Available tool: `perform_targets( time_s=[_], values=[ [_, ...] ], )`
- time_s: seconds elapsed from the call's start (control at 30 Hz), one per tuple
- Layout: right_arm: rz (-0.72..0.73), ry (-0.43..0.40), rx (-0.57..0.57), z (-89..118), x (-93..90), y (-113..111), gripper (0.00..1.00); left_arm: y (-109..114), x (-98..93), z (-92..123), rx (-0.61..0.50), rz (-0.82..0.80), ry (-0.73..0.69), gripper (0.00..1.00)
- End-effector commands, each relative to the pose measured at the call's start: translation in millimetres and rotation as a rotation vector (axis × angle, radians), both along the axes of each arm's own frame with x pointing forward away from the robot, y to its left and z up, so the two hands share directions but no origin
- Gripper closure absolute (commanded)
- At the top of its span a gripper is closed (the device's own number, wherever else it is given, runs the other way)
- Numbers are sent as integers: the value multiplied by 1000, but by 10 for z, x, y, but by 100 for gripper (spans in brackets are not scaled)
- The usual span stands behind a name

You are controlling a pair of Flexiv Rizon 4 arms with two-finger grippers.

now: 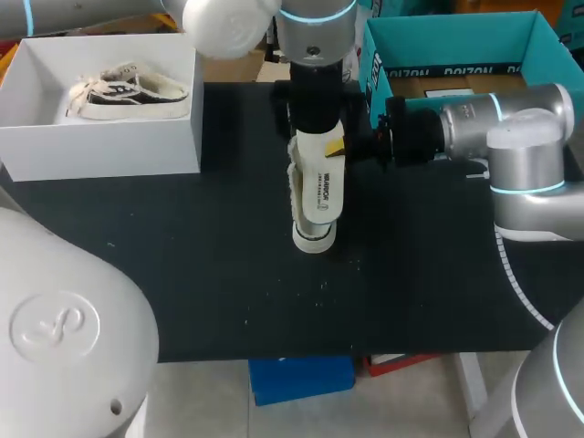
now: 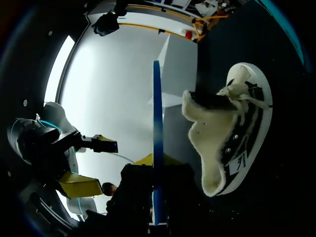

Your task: Take the shoe out of the shoebox, open the shoe tongue, remove and reinsert the insole, then place the shoe into the shoebox

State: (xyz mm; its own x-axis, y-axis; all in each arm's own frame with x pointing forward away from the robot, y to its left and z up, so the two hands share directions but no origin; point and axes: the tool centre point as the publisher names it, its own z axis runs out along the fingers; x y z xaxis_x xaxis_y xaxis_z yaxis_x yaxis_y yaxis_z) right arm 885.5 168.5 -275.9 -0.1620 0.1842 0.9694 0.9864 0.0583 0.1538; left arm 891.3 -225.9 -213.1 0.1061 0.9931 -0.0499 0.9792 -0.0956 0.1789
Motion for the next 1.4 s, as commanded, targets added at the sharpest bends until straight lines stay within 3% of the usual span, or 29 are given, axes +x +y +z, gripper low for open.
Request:
perform_targets(
  time_s=[0.03, 0.4, 0.63, 0.8, 1.17, 1.4],
  values=[
    [0, 1, -2, 2, 2, 8, 100, -34, 314, -57, -5, -17, 17, 0],
    [0, 1, -2, 2, 2, 8, 100, -10, 1008, -23, -44, -57, -20, 0],
    [0, 1, -2, 2, 2, 8, 100, -62, 1149, 31, -63, -64, -47, 0],
    [0, 1, -2, 2, 2, 8, 100, -61, 933, 58, -67, -56, -49, 0],
    [0, 1, -2, 2, 2, 8, 100, -25, -41, 96, -62, -2, -30, 0],
    [0, 1, -2, 2, 2, 8, 100, -48, -577, -60, -77, 7, -6, 0]
  ],
)
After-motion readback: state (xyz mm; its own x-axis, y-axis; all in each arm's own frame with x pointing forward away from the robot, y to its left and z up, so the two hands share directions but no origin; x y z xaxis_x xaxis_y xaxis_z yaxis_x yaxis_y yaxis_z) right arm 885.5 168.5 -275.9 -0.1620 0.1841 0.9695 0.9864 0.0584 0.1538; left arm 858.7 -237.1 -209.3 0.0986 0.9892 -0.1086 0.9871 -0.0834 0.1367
